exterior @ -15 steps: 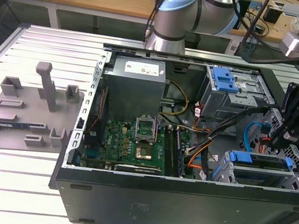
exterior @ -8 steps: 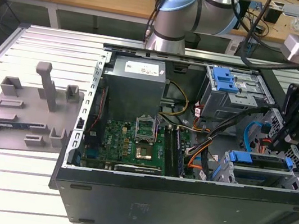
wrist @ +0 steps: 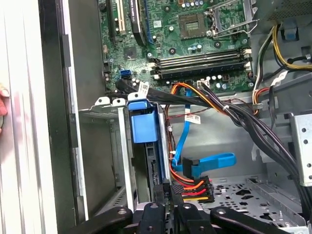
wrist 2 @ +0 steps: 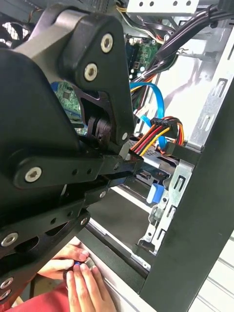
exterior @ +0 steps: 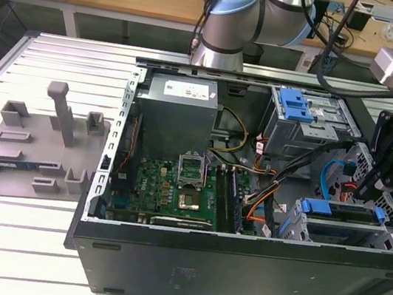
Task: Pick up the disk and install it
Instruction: 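Insert the first disk wire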
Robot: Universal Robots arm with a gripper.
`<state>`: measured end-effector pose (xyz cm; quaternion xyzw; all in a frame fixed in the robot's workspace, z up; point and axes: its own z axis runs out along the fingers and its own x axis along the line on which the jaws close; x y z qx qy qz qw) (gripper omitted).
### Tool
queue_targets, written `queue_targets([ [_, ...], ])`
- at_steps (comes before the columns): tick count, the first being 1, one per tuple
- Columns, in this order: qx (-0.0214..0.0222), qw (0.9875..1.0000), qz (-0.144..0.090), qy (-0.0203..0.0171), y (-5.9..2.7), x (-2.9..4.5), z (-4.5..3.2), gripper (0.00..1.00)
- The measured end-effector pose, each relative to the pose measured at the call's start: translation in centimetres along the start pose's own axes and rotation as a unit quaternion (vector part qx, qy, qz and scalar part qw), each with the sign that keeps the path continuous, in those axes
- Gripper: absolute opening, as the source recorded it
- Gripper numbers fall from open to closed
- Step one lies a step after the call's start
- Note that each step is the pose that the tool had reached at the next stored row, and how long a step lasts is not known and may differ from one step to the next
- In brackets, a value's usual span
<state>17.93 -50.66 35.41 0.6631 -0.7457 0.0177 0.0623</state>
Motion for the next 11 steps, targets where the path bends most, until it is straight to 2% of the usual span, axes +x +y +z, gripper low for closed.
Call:
queue_targets([
  [2,0.0002,1.0000,-0.005,-0.0052,-0.01,0.18,-0.01,0.16],
  [4,-0.0004,0.9998,-0.008,-0.0164,-0.04,0.50,0.01,0.16],
  [6,-0.0006,0.9997,-0.010,-0.0204,-0.06,0.70,0.02,0.16],
  [9,-0.0010,0.9994,-0.015,-0.0298,-0.13,1.27,0.09,0.16],
  [11,-0.0012,0.9993,-0.017,-0.0335,-0.15,1.56,0.12,0.16],
])
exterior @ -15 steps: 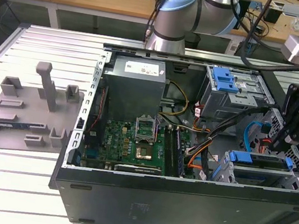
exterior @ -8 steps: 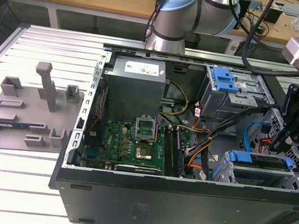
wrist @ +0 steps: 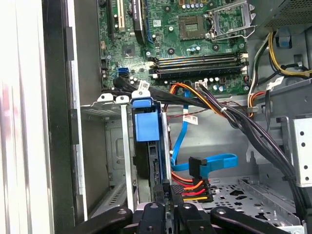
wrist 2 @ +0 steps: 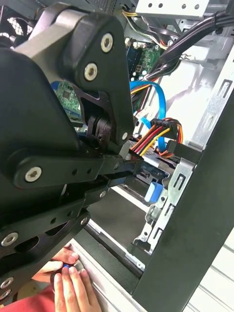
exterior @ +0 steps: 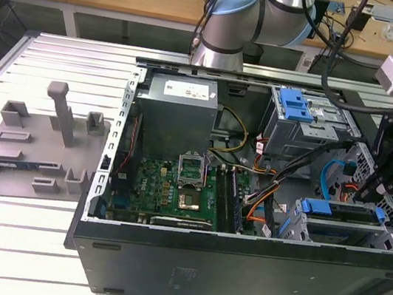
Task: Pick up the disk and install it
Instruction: 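Insert the first disk wire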
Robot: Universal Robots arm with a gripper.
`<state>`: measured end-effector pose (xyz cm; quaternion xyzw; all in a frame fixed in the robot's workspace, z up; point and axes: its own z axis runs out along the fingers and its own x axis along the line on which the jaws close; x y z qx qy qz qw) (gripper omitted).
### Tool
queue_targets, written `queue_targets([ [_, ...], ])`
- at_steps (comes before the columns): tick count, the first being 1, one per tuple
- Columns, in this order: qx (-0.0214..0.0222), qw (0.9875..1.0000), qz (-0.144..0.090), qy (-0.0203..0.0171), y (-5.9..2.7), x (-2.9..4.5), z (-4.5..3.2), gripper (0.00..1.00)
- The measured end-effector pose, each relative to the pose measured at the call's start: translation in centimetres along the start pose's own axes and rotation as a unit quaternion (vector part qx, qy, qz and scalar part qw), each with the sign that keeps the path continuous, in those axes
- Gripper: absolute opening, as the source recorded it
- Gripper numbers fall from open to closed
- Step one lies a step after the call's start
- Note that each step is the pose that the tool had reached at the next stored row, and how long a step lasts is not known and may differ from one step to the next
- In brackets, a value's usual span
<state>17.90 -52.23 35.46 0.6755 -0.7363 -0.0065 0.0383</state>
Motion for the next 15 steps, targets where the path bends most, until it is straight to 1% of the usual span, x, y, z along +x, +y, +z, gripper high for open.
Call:
queue_targets([
  [1,-0.0002,1.0000,-0.001,-0.0032,-0.02,0.25,0.01,0.16],
  [2,-0.0003,1.0000,-0.002,-0.0053,-0.03,0.41,0.02,0.16],
  [3,-0.0004,1.0000,-0.003,-0.0067,-0.05,0.54,0.02,0.16],
  [4,-0.0006,1.0000,-0.004,-0.0089,-0.06,0.74,0.03,0.16],
  [5,-0.0006,0.9999,-0.005,-0.0099,-0.08,0.90,0.04,0.16],
  [6,-0.0008,0.9999,-0.006,-0.0128,-0.09,1.08,0.04,0.16],
  [7,-0.0010,0.9999,-0.006,-0.0152,-0.10,1.17,0.05,0.16],
  [9,-0.0012,0.9998,-0.007,-0.0182,-0.11,1.26,0.06,0.16],
  [15,-0.0013,0.9998,-0.007,-0.0187,-0.11,1.27,0.07,0.16],
])
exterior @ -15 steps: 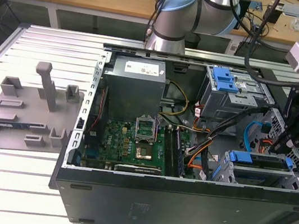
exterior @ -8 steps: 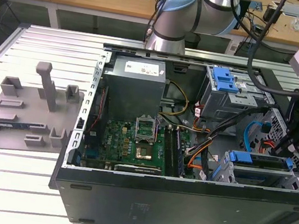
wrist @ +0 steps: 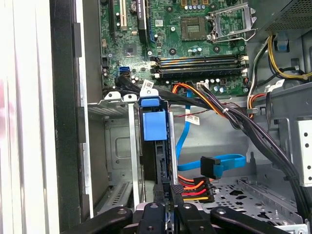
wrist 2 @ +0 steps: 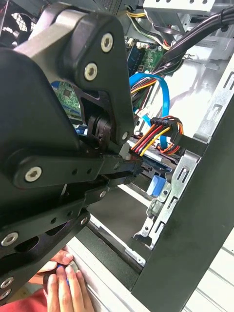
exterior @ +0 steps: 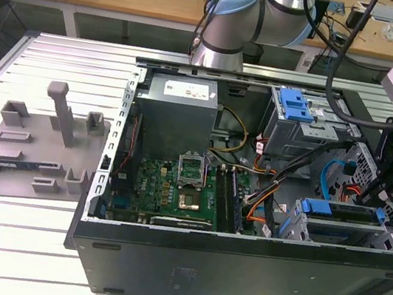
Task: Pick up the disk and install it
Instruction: 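Insert the first disk wire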
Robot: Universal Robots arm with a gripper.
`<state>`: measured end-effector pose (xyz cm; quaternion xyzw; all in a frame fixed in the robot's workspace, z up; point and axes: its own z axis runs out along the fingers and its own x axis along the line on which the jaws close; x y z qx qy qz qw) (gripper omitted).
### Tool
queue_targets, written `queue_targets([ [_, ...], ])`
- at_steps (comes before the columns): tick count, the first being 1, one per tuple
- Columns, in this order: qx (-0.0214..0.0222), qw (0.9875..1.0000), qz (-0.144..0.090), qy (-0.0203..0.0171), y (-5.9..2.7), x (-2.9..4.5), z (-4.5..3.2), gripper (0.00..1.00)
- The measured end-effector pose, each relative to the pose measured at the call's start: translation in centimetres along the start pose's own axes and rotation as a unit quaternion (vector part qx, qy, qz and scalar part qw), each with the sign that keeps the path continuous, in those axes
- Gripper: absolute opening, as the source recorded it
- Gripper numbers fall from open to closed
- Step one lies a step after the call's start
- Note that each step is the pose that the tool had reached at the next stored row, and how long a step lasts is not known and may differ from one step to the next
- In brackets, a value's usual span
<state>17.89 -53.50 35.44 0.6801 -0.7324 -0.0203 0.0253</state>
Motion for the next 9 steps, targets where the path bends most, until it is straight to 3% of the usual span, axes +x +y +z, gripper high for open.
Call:
queue_targets([
  [9,0.0006,1.0000,-0.001,-0.0002,0.07,0.01,0.08,0.16],
])
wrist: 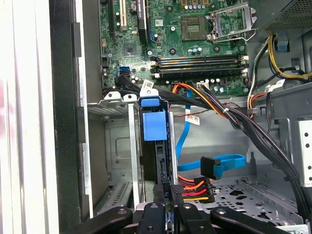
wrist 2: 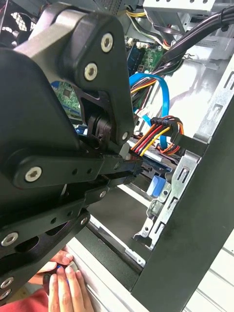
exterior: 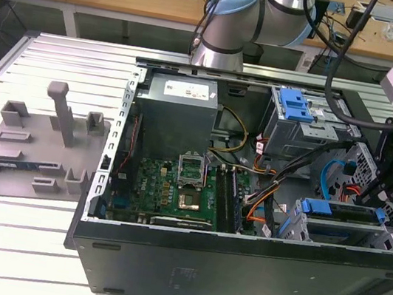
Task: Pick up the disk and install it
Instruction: 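Insert the first disk wire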
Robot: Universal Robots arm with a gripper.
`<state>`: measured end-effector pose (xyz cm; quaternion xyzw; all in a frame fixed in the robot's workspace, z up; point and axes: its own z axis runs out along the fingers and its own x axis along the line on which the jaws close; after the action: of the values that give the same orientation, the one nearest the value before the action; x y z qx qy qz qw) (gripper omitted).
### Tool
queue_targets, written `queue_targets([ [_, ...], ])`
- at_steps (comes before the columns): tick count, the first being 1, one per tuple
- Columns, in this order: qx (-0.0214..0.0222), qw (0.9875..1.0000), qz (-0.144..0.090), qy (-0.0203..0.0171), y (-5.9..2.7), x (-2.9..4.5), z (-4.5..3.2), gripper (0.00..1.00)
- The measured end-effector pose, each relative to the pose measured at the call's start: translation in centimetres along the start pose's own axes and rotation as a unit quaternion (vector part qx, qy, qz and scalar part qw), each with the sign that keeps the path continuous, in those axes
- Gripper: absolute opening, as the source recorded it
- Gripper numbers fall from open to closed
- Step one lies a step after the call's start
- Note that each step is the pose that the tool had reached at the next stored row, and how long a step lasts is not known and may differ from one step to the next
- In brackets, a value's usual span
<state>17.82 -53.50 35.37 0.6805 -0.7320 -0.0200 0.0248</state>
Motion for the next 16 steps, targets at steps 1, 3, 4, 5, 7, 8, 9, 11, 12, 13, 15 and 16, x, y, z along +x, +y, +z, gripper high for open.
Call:
queue_targets([
  [1,0.0000,1.0000,-0.001,0.0000,0.02,0.00,0.00,0.16],
  [3,0.0000,1.0000,-0.003,0.0002,0.04,-0.03,0.00,0.16],
  [4,0.0001,1.0000,-0.005,0.0003,0.04,-0.03,0.00,0.16],
  [5,0.0001,1.0000,-0.008,0.0005,0.05,-0.05,0.00,0.16],
  [7,0.0002,0.9999,-0.013,0.0009,0.05,-0.07,0.00,0.16],
  [8,0.0003,0.9999,-0.017,0.0011,0.05,-0.07,0.00,0.16],
  [9,0.0004,0.9998,-0.020,0.0013,0.06,-0.07,0.00,0.16],
  [11,0.0009,0.9997,-0.023,0.0015,0.06,-0.08,-0.01,0.16],
  [12,0.0013,0.9997,-0.023,0.0014,0.06,-0.08,0.00,0.16],
  [13,0.0015,0.9997,-0.023,0.0014,0.06,-0.08,0.00,0.16],
  [15,0.0021,0.9997,-0.023,0.0011,0.06,-0.08,0.00,0.16],
  [16,0.0023,0.9997,-0.023,0.0011,0.07,-0.08,0.00,0.16],
])
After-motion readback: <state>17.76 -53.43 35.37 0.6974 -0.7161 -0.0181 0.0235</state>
